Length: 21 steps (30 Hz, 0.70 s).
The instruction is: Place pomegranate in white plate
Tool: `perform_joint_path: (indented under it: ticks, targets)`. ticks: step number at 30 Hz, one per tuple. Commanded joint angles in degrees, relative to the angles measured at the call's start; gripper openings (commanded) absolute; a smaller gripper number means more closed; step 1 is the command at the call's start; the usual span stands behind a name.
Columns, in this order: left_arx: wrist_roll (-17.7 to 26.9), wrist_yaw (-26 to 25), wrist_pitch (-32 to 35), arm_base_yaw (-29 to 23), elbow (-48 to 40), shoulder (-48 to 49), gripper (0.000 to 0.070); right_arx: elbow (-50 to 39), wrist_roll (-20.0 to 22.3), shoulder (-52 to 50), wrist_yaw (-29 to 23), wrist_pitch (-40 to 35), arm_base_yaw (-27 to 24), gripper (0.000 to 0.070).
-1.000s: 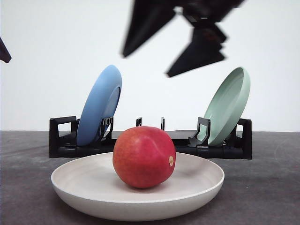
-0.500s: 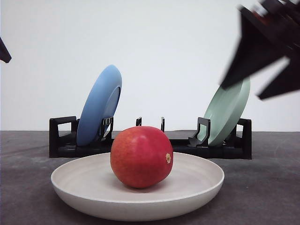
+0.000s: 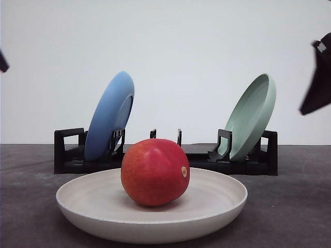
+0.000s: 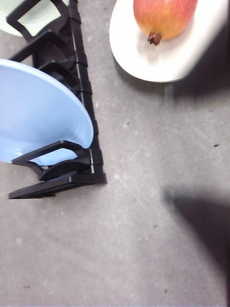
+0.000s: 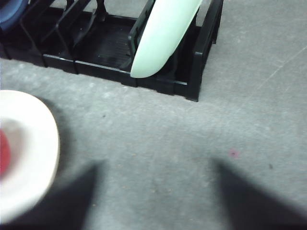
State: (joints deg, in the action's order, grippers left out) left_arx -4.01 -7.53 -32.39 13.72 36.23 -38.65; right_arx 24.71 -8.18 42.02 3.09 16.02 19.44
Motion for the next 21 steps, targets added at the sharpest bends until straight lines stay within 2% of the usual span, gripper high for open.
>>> perform_joint_path:
  ticks: [1,18,21]
  targets:
    - [-0.47,-0.24,-0.33,0.06,0.31,-0.25,0.0025,0.11,-0.04,0.20,-0.51,-0.57,0.20,0.0033]
    - [-0.57,-0.22,-1.06,0.02,0.33,0.24,0.0022,0.11,-0.05,0.13,-0.54,-0.60,0.20,0.0038]
    - [4.95,-0.17,0.79,-0.33,-0.74,1.44,0.0022,0.11,-0.07,0.13,-0.54,-0.60,0.20,0.0038]
